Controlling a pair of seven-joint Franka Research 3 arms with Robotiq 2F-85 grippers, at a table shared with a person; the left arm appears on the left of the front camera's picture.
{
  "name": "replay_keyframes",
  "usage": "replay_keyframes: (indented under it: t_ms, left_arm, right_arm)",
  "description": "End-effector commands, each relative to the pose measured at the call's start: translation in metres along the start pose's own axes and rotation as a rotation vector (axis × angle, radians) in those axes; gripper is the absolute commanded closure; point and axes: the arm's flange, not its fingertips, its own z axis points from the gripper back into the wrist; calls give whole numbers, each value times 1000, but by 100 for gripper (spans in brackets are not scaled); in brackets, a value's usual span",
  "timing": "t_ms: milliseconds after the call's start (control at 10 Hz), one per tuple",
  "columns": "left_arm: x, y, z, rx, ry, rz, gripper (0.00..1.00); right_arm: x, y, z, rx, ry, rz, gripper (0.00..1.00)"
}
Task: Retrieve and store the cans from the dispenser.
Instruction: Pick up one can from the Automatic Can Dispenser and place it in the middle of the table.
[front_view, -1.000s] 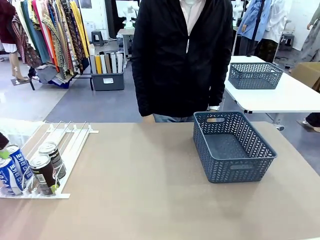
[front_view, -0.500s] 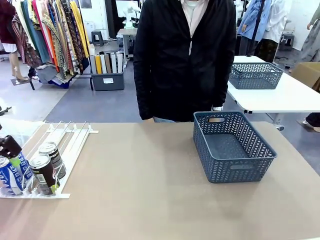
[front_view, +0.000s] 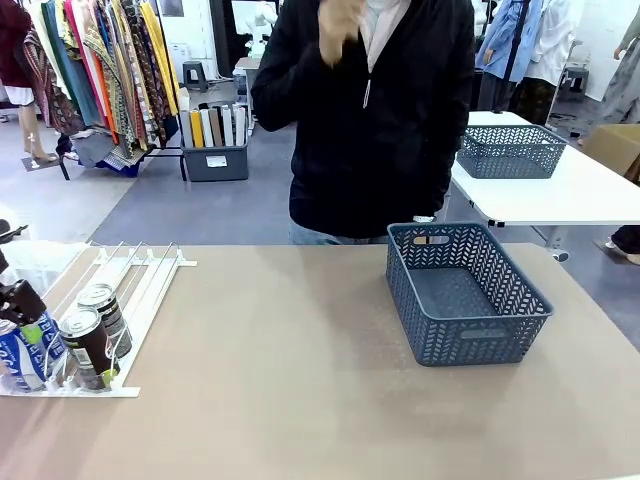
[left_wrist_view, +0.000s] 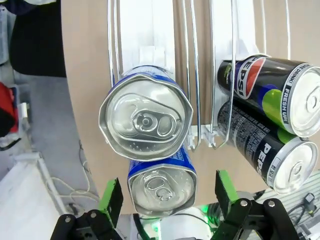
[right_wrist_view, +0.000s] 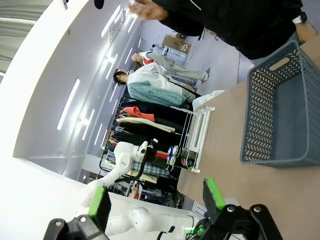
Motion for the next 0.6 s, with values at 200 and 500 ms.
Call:
replay_keyframes:
  t_ms: [200,500]
  left_arm:
    - [2,-2,0,39,-26,25,100]
    - [3,-2,0,40,-26,29,100]
  right_arm:
    - [4,3,-2,15,-13,18,0]
    - [4,3,-2,15,-13,18,0]
